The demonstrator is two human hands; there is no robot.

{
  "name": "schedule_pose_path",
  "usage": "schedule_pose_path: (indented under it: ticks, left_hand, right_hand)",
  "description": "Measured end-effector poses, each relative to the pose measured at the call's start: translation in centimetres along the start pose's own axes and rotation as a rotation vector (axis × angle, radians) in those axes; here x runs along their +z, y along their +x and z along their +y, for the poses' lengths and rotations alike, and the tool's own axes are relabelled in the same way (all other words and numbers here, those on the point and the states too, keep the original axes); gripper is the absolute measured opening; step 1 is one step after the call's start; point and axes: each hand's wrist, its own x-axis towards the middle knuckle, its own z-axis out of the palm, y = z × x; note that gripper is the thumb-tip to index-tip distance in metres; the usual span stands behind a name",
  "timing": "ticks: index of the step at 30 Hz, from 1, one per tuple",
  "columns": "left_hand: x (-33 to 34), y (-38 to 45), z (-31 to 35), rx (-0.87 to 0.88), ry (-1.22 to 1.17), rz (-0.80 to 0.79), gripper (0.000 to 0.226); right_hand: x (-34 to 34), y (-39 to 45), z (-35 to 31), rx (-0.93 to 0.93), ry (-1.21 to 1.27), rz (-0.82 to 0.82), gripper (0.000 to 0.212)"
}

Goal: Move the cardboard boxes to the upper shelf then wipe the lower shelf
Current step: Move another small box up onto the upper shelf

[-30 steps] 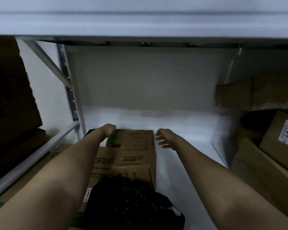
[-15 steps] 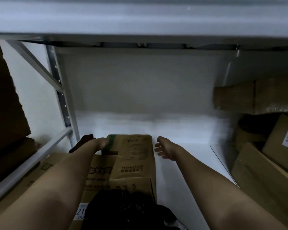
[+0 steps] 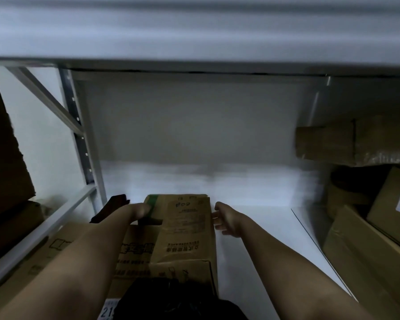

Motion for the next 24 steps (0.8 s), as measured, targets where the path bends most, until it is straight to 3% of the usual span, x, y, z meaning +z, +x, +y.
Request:
schedule_pose_path:
  ticks: [14, 21, 24]
  left_hand:
    - [-1.0, -0.1, 1.6, 0.156, -0.271, 0.075, 0.056]
    - [-1.8, -1.3, 4.8, 0.208, -0.321, 0.211, 0.03]
    - [-1.6, -2.3, 6.1, 0.21, -0.395, 0.218, 0.043]
  right_hand:
    - [-0.1, 0.0, -0.5, -0.007, 0.167, 0.071, 0.046]
    - [-1.9, -1.8, -2.1, -0.091, 0.335, 0.112, 0.045]
    - [-3.2, -2.8, -2.8, -0.134, 0.396, 0.145, 0.041]
